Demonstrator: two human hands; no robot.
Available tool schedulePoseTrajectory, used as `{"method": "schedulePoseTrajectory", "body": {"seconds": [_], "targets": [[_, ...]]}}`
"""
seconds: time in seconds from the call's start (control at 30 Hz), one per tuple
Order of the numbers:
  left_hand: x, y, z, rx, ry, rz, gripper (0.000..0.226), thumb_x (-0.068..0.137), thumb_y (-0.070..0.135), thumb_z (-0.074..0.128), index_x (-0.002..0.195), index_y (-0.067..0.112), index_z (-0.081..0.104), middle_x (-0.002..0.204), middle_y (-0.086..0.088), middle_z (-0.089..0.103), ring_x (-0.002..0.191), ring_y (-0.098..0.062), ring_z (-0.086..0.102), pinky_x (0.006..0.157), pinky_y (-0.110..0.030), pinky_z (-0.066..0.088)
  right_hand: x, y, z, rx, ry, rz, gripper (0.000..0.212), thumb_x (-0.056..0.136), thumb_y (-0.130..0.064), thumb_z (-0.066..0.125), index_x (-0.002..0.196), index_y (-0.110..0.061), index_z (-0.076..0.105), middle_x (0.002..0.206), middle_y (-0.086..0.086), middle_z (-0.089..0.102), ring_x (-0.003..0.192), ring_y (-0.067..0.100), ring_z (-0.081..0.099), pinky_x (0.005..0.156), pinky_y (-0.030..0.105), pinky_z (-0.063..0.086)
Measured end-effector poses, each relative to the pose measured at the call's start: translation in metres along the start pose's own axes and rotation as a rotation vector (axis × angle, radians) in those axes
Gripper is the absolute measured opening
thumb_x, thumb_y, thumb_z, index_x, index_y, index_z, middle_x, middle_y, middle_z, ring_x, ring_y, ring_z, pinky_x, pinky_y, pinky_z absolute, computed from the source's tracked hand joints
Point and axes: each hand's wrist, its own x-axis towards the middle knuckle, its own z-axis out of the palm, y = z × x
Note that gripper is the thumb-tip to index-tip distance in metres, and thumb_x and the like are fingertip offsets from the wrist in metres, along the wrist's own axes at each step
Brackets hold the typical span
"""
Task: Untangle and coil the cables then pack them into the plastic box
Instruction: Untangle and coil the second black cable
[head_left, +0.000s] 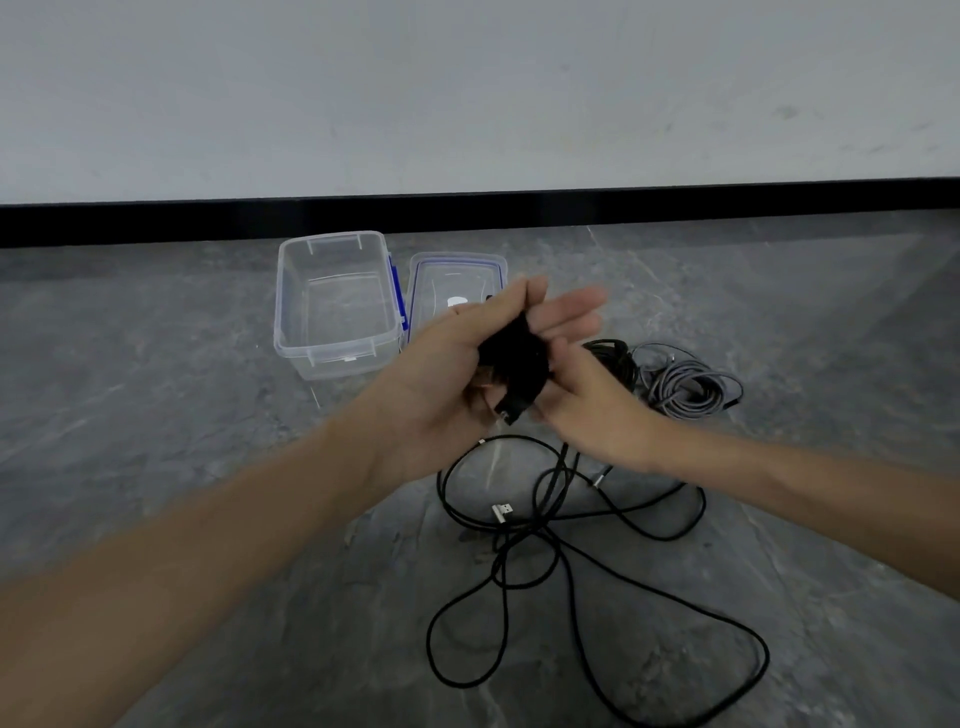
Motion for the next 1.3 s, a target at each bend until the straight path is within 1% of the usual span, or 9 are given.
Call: {"method": "schedulePoseTrajectory", "body": {"seconds": [0.17,0.23,0.3,0.43,0.57,0.87,1.0,1.17,1.3], "targets": [[0.004,-0.002,-0.003,-0.018,0.022,0.069,0.022,0.103,0.019,0.038,0.094,0.01,0.056,0.112,-0.008,0.072,0.1,-0.014,0.07,0.089,-0.02,0.051,-0.003,0.001,0.02,-0.022,0.053,-0.002,0.035,0.095,-0.002,0.048,0.082,-0.034,0.043,0.054,-0.005,0.051,0.049,0.015,0.046,0.053,0.026,0.04],[0.005,0.002,-0.005,-0.028,0.032,0.089,0.025,0.104,0.019,0.036,0.091,0.011,0.056,0.113,-0.008,0.072,0.102,-0.014,0.07,0.086,-0.018,0.052,-0.006,0.004,0.025,-0.084,0.009,0.028,0.022,0.096,-0.006,0.049,0.093,-0.027,0.045,0.06,0.0,0.058,0.057,0.022,0.055,0.059,0.028,0.044],[0.005,0.006,-0.007,-0.056,0.046,0.101,0.026,0.104,0.018,0.036,0.088,0.013,0.056,0.111,-0.007,0.072,0.099,-0.014,0.07,0.082,-0.016,0.052,-0.011,0.008,0.029,-0.135,-0.03,0.053,0.012,0.097,-0.007,0.048,0.099,-0.018,0.047,0.067,-0.005,0.064,0.061,0.009,0.057,0.064,0.019,0.04],[0.007,0.007,-0.009,-0.064,0.064,0.114,0.025,0.104,0.017,0.037,0.089,0.012,0.056,0.109,-0.009,0.073,0.099,-0.016,0.071,0.082,-0.017,0.053,-0.019,0.012,0.031,-0.16,-0.054,0.106,0.022,0.093,0.001,0.048,0.106,-0.016,0.051,0.089,-0.017,0.061,0.085,-0.008,0.057,0.076,0.009,0.041],[0.011,0.004,-0.016,-0.032,0.087,0.136,0.022,0.104,0.018,0.038,0.093,0.012,0.056,0.108,-0.009,0.073,0.101,-0.016,0.07,0.082,-0.018,0.053,-0.023,0.02,0.028,-0.251,-0.104,0.173,0.035,0.093,0.002,0.042,0.12,-0.016,0.054,0.117,0.0,0.059,0.11,0.01,0.053,0.094,0.025,0.043],[0.026,0.008,-0.036,-0.052,0.293,0.221,0.018,0.104,0.017,0.04,0.098,0.011,0.056,0.111,-0.01,0.073,0.103,-0.018,0.07,0.093,-0.022,0.052,-0.03,-0.006,0.038,-0.013,-0.232,0.173,0.013,0.1,-0.009,0.046,0.105,-0.002,0.056,0.079,0.0,0.068,0.062,0.0,0.058,0.059,0.015,0.041],[0.029,0.01,-0.045,-0.031,0.347,0.252,0.019,0.104,0.017,0.041,0.096,0.011,0.058,0.108,-0.01,0.073,0.101,-0.018,0.07,0.084,-0.021,0.053,-0.036,-0.007,0.045,0.101,-0.328,0.24,0.009,0.098,-0.007,0.048,0.104,-0.003,0.054,0.091,0.009,0.073,0.068,0.005,0.058,0.066,0.02,0.044],[0.028,0.014,-0.049,-0.034,0.341,0.257,0.02,0.104,0.018,0.041,0.096,0.011,0.058,0.109,-0.009,0.073,0.102,-0.017,0.07,0.079,-0.02,0.053,-0.046,0.004,0.045,0.113,-0.409,0.298,0.01,0.099,-0.008,0.047,0.104,-0.011,0.056,0.102,-0.001,0.074,0.101,0.015,0.066,0.101,0.033,0.046],[0.03,0.005,-0.043,0.076,0.308,0.27,0.023,0.104,0.016,0.04,0.093,0.01,0.059,0.106,-0.008,0.074,0.103,-0.018,0.069,0.089,-0.022,0.052,-0.049,-0.003,0.043,-0.007,-0.436,0.303,0.014,0.102,-0.014,0.043,0.104,-0.007,0.056,0.08,-0.003,0.072,0.081,0.009,0.065,0.087,0.03,0.049]]}}
